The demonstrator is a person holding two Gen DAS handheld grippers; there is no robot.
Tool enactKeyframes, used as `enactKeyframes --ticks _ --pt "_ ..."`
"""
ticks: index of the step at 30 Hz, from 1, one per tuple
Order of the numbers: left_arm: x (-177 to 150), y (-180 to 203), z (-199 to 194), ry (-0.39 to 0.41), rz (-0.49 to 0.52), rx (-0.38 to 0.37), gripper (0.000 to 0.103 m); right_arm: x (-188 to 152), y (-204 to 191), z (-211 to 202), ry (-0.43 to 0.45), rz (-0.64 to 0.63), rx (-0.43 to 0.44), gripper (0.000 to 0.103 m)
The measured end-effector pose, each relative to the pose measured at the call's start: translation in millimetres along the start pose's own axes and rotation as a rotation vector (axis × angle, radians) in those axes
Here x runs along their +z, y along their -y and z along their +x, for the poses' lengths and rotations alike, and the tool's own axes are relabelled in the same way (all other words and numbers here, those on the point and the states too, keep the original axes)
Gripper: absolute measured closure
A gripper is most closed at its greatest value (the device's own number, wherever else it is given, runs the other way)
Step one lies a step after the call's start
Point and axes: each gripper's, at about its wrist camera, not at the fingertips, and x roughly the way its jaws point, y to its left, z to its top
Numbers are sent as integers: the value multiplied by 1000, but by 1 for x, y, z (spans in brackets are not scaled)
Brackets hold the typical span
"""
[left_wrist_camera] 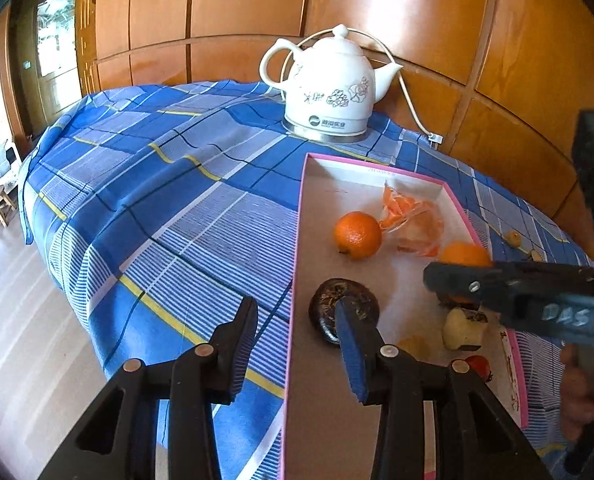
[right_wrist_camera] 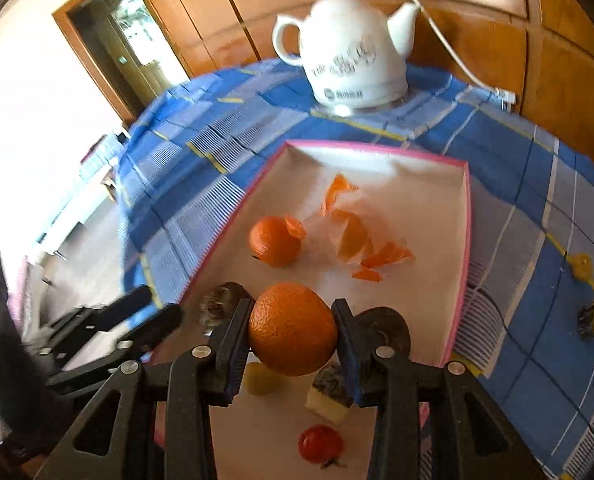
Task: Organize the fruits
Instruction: 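Carry the small orange into the tray and release it with the right gripper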
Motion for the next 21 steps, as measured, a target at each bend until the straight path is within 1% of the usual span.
enactKeyframes --ticks 2,4,7,11,15,21 --pt "0 -1 1 -1 -4 0 62 -2 3 5 -11 17 -9 60" --pt "0 -2 2 -2 -7 0 62 -4 5 1 -2 27 2 60" --pt "0 -2 1 0 -6 -2 62 -5 7 -13 43 36 8 60" --pt "0 2 -2 7 3 -7 62 -8 19 -36 101 72 -7 60" --pt "0 8 -6 11 13 -26 62 -18 38 -57 138 105 -56 60" --pt "-3 21 -11 15 54 -47 62 -40 73 -80 134 152 -130 60"
